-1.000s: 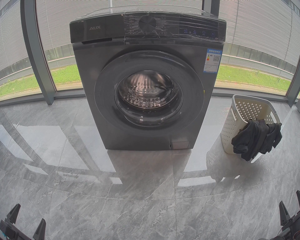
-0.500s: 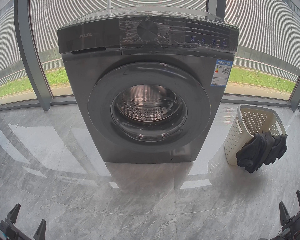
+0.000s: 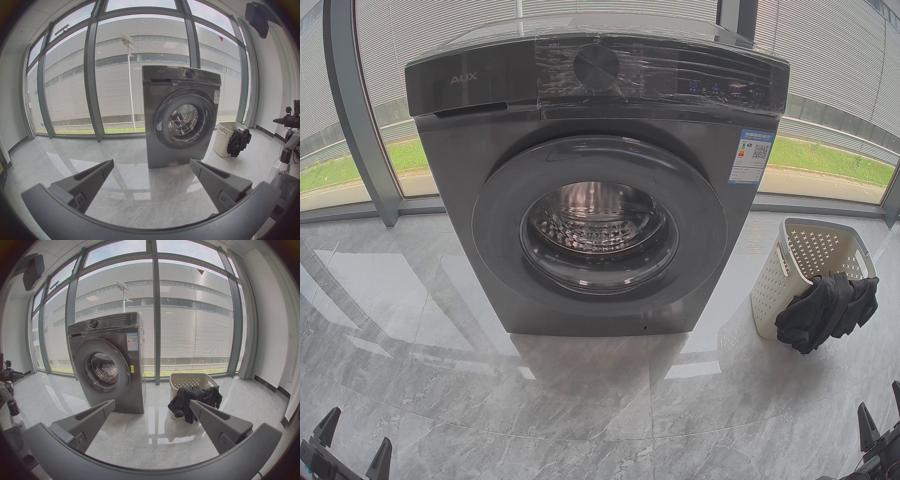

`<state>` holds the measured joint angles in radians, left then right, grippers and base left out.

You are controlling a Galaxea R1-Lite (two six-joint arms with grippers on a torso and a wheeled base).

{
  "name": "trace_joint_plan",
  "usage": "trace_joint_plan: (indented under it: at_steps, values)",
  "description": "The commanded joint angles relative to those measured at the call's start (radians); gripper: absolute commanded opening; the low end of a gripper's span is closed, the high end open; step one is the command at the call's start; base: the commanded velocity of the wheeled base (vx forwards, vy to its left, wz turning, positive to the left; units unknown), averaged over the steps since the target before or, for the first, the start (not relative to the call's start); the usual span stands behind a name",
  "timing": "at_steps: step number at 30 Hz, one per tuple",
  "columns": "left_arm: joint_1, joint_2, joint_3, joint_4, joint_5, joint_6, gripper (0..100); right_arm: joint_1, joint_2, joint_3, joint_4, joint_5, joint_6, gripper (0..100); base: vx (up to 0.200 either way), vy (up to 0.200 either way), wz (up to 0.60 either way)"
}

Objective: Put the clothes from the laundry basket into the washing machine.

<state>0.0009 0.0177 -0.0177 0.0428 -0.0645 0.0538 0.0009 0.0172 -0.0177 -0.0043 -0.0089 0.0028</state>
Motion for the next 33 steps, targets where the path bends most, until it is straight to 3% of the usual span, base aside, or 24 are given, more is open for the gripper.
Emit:
trace_joint_plan:
  at_steps: [1, 33]
  values:
    - [0.001, -0.018, 0.018, 0.000, 0.000, 0.000, 100, 0.001, -0.017, 0.018, 0.000, 0.000, 0.000, 100, 0.000, -0.200, 0.00]
    - [0.001, -0.018, 0.018, 0.000, 0.000, 0.000, 100, 0.001, -0.017, 0.018, 0.000, 0.000, 0.000, 100, 0.000, -0.200, 0.00]
